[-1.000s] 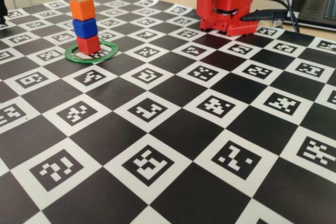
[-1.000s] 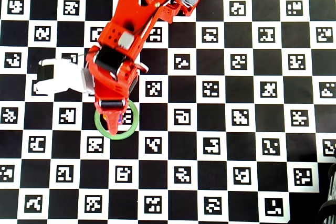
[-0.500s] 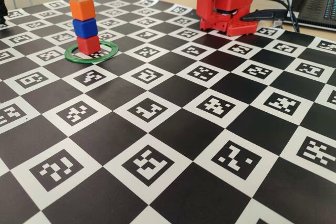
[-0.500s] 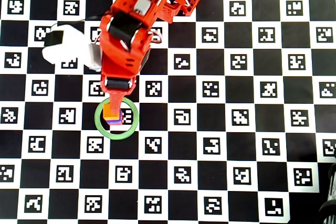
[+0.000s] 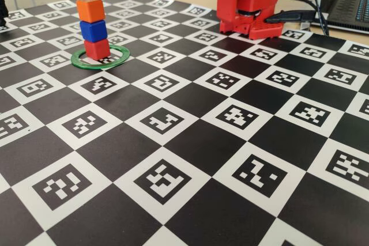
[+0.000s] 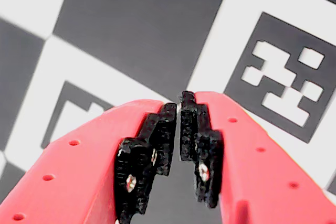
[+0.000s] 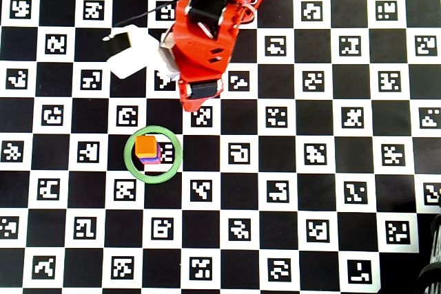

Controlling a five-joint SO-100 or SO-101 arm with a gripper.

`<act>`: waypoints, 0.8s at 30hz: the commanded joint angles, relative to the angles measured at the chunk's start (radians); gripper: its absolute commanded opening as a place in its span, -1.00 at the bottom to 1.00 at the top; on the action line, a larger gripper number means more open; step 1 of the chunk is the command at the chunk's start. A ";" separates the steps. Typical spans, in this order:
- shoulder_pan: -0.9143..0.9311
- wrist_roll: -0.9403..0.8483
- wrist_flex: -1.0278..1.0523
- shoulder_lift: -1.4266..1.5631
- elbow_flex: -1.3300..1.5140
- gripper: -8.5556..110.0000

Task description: Grab the red cube then put it in the green circle then put the blue cube on top and finally the orange cube on top

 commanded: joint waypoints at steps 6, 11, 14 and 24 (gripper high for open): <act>-0.127 -0.295 -0.101 0.437 0.328 -0.96; -0.156 -0.422 -0.054 0.549 0.469 -0.96; -0.183 -0.460 -0.014 0.649 0.555 -0.96; -0.245 -0.552 0.138 0.836 0.695 -0.96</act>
